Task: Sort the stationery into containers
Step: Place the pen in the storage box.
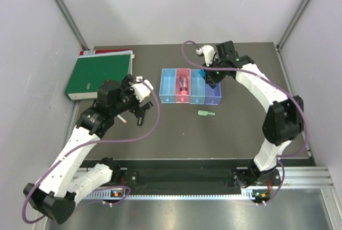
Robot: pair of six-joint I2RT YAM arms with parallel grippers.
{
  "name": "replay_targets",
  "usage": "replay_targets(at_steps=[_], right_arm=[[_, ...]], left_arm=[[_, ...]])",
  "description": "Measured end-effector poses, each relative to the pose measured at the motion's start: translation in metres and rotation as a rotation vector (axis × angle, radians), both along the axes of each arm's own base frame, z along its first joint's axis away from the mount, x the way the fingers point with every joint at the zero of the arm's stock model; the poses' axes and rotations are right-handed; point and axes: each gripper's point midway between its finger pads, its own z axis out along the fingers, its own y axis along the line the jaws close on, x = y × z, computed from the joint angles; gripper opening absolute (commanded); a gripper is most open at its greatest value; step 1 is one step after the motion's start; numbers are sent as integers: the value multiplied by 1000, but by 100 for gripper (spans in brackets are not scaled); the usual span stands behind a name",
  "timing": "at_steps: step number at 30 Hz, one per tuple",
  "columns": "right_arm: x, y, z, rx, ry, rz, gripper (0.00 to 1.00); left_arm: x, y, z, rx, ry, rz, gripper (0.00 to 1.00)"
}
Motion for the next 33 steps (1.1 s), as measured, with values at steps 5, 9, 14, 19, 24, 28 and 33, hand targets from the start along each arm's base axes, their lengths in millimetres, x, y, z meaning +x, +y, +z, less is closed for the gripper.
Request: replay_targets(at_steps=[5,9,14,19,24,28,33], right_arm=[[33,-5,-18,31,36,-78,0],[51,2,-25,57,37,-94,0],[58,6,-31,85,51,-110,0],[59,-4,-41,98,77,-153,0],[46,-27,-70,78,156,-218,0],[36,-35,-87,64,203,-245,1],[36,-35,-87,64,204,-250,36]], left_arm=[[10,-3,-48,46,163,29,97],[13,-4,-92,85,323,73,97],[7,-1,-132,131,485,111,99],[1,1,-149,158,561,126,99],[0,1,-150,157,568,130,99],[0,1,-150,152,572,133,99],[-1,0,-151,148,574,133,99]])
